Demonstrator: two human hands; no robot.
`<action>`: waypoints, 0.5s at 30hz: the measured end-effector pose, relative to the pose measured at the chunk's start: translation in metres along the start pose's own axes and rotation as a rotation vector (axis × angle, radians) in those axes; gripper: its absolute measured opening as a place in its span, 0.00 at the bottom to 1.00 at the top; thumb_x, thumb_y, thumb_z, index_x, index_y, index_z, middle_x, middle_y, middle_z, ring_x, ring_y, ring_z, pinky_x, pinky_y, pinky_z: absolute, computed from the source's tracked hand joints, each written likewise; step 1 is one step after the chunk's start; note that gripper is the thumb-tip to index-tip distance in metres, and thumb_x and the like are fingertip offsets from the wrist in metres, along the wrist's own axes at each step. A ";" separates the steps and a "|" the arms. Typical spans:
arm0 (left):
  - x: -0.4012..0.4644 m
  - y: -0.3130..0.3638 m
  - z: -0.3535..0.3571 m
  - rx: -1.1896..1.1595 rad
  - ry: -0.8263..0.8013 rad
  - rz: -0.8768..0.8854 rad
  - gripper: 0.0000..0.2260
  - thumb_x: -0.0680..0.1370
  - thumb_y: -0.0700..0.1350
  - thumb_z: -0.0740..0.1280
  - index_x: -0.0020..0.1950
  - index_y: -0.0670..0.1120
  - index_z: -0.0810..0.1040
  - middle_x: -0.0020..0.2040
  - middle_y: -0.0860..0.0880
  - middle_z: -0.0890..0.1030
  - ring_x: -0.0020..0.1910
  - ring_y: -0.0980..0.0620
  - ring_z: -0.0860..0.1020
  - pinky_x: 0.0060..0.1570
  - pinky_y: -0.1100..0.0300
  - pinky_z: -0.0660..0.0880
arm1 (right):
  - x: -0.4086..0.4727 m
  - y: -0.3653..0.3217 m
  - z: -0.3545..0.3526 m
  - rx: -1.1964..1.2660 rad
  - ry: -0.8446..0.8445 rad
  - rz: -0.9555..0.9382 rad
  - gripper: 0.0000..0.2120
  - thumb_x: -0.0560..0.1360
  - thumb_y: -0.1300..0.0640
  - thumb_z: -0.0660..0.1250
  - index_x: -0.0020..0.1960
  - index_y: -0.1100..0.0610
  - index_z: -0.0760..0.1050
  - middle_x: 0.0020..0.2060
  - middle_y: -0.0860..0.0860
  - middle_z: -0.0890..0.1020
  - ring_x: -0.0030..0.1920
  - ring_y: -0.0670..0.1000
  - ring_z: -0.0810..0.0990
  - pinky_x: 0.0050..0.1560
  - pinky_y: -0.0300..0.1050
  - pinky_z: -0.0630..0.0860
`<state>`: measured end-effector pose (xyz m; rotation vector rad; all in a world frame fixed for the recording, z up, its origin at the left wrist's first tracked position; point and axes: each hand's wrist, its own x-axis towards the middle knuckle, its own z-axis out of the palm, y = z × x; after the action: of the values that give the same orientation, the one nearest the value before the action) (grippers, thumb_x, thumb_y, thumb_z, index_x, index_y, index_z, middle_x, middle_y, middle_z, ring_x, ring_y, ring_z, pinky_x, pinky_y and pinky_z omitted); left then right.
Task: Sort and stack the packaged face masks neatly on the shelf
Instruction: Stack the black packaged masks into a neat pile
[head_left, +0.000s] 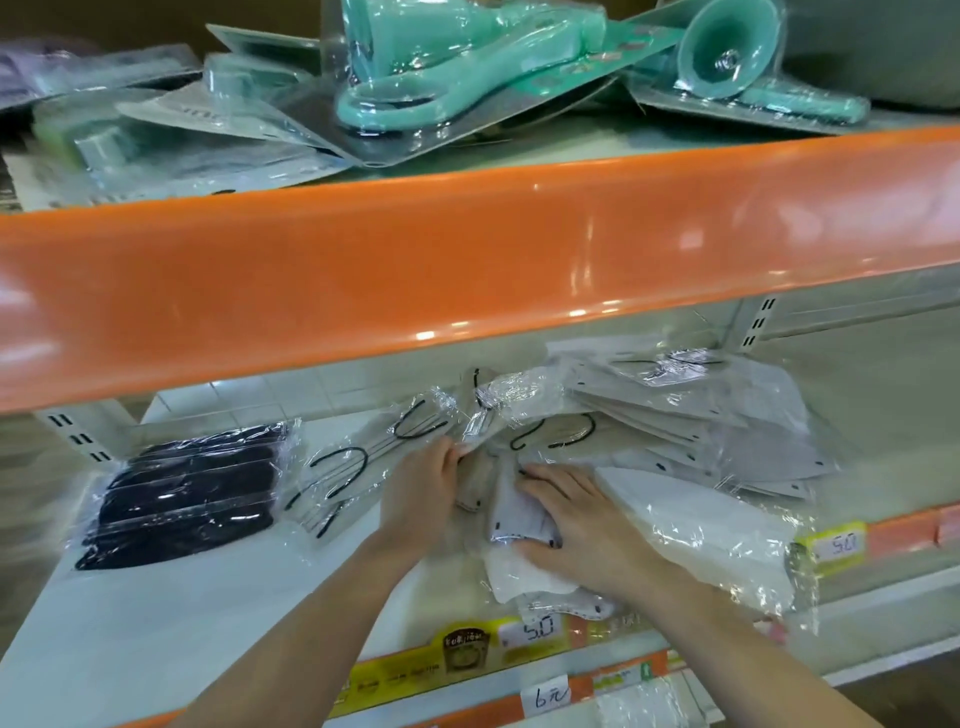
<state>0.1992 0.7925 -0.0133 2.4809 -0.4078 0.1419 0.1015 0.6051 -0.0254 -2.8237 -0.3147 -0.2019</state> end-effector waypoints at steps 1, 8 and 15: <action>0.003 0.000 -0.003 -0.034 0.015 -0.020 0.11 0.82 0.47 0.58 0.46 0.43 0.74 0.41 0.47 0.80 0.41 0.45 0.75 0.39 0.52 0.70 | 0.002 0.002 -0.001 0.005 0.009 -0.021 0.35 0.71 0.33 0.56 0.69 0.54 0.70 0.69 0.48 0.69 0.70 0.51 0.64 0.71 0.47 0.56; 0.003 0.007 -0.009 -0.312 0.043 -0.052 0.13 0.81 0.43 0.60 0.36 0.43 0.68 0.29 0.51 0.68 0.30 0.50 0.68 0.33 0.56 0.64 | 0.018 0.006 -0.003 0.038 -0.036 -0.087 0.31 0.75 0.36 0.58 0.70 0.56 0.68 0.69 0.50 0.68 0.69 0.48 0.61 0.71 0.43 0.57; 0.000 0.008 -0.021 -0.382 0.181 -0.081 0.07 0.80 0.40 0.59 0.54 0.44 0.77 0.44 0.54 0.77 0.44 0.54 0.75 0.38 0.67 0.66 | 0.041 0.011 -0.020 0.087 -0.061 0.044 0.16 0.79 0.48 0.62 0.62 0.57 0.72 0.58 0.51 0.76 0.58 0.52 0.74 0.56 0.47 0.69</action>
<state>0.1970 0.7989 0.0082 2.0840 -0.2320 0.2304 0.1419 0.5964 -0.0023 -2.7517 -0.2681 -0.0902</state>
